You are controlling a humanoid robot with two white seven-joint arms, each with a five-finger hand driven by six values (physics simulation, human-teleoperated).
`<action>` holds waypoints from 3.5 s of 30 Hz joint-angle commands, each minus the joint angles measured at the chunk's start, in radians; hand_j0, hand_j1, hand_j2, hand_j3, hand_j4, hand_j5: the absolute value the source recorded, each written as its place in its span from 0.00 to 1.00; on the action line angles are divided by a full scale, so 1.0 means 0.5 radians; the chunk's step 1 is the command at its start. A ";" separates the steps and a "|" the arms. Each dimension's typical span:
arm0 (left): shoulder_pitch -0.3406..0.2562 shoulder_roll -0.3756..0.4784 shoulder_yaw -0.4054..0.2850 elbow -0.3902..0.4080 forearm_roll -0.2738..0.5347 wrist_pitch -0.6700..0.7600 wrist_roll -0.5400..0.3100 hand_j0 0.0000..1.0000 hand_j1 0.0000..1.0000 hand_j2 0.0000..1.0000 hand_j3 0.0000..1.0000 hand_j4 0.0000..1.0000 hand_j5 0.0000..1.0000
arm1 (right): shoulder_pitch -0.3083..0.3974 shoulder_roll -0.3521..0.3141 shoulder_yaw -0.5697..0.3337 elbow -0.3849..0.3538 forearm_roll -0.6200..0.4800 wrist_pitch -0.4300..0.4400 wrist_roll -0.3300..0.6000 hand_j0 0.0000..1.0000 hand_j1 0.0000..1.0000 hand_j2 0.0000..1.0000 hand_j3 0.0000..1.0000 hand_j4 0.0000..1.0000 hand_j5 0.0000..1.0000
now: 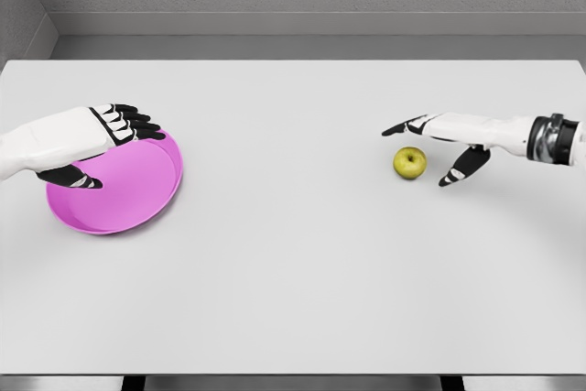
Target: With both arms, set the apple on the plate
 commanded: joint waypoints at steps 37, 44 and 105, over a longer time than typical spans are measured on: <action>-0.003 -0.022 0.001 0.009 0.013 0.002 -0.045 1.00 1.00 1.00 1.00 1.00 1.00 | -0.064 0.156 0.014 0.206 0.094 0.005 -0.001 0.91 0.91 0.91 0.91 0.91 0.91; -0.003 -0.022 0.001 0.009 0.013 0.002 -0.045 1.00 1.00 1.00 1.00 1.00 1.00 | -0.064 0.156 0.017 0.206 0.093 0.005 -0.001 0.84 0.84 0.84 0.84 0.84 0.84; -0.003 -0.022 0.004 0.012 0.013 0.002 -0.045 1.00 1.00 1.00 1.00 1.00 1.00 | -0.104 0.291 0.115 -0.505 -0.094 0.082 -0.001 1.00 1.00 1.00 1.00 1.00 1.00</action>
